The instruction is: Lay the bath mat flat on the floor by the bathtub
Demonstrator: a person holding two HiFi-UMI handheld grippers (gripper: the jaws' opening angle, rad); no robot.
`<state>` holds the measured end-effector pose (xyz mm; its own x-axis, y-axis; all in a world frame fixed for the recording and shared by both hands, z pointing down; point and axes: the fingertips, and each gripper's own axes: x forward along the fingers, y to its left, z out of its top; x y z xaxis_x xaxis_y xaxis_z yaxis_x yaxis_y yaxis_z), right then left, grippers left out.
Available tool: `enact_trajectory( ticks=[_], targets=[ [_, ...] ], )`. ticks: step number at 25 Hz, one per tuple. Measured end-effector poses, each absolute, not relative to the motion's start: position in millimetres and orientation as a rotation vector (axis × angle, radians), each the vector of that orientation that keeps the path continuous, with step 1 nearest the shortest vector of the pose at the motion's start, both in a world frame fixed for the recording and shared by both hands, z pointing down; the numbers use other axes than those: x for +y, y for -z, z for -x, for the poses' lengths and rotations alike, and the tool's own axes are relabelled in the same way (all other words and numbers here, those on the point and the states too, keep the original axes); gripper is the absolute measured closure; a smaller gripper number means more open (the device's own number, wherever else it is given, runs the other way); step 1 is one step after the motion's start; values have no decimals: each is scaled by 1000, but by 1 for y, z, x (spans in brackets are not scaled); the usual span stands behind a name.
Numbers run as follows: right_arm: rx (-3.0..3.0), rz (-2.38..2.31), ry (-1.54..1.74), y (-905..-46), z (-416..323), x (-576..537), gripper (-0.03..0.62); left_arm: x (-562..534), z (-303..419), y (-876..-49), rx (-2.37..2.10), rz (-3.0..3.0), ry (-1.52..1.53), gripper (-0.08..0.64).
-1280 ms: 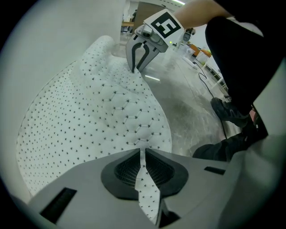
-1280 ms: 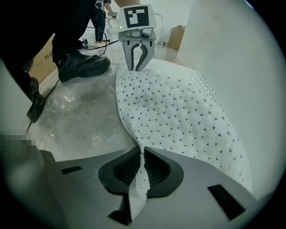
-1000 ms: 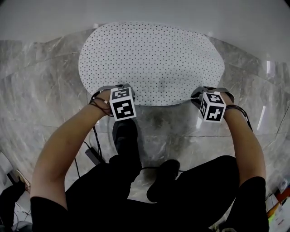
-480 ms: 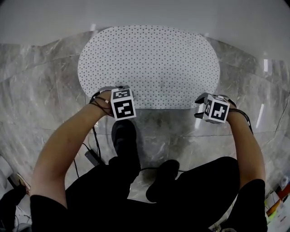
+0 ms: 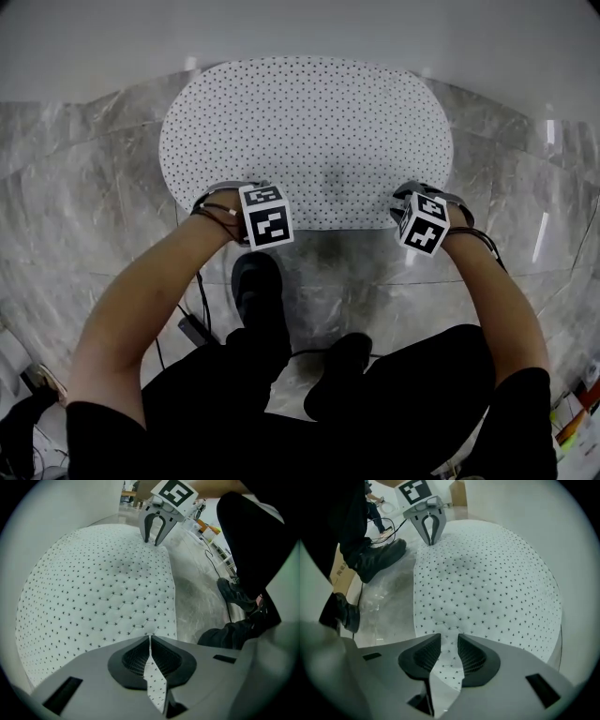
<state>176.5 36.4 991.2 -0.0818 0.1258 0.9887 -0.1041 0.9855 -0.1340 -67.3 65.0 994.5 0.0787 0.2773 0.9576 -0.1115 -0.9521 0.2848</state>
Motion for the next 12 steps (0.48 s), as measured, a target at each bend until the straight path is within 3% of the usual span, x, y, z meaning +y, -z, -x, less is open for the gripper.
enact_trajectory(
  ticks=[5,7,9,12],
  targets=[
    [-1634,21,-197,-987,-181,38,465,63,66,-991,199,-1879,-1900,548],
    [-1616,22,-192,-967,-185,35,547,49,68,-976,112,-1908,-1875,549],
    [-1668,-65,-249,-930,-185,27,561,24,70,-944,-69,-2039,-1832,549],
    [-1785,-319,-434,-860,-177,11,572,-16,77,-858,-518,-2181,-1517,549]
  ],
)
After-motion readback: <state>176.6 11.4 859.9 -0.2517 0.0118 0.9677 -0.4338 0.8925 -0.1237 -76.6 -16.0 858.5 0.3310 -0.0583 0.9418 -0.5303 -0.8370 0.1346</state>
